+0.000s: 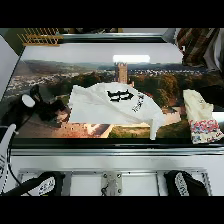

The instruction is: Fold the clothes and pants, and hang the long-sleeved shirts on hangers.

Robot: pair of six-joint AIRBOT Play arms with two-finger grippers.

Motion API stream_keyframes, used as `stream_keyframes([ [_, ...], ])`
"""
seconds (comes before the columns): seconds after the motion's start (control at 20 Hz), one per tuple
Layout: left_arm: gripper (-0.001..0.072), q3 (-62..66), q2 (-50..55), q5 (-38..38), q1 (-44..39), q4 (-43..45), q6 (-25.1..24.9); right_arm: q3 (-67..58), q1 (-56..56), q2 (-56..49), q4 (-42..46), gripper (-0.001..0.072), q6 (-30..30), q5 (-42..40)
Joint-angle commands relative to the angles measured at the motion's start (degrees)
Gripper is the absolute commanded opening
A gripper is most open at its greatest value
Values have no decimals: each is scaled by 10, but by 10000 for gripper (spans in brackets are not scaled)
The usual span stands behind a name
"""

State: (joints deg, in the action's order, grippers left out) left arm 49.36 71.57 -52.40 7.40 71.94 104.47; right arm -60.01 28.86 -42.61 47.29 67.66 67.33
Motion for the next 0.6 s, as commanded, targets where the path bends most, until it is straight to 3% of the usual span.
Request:
stream_keyframes([
  [0.0, 609, -148, -52, 109, 3, -45, 79, 0, 0, 0, 0, 14, 0, 5],
  [0.2, 608, -168, -16, 155, 3, -181, 35, 0, 0, 0, 0, 14, 0, 5],
  [0.55, 606, -57, 99, 173, -73, -195, 19, 0, 0, 0, 0, 14, 0, 5],
])
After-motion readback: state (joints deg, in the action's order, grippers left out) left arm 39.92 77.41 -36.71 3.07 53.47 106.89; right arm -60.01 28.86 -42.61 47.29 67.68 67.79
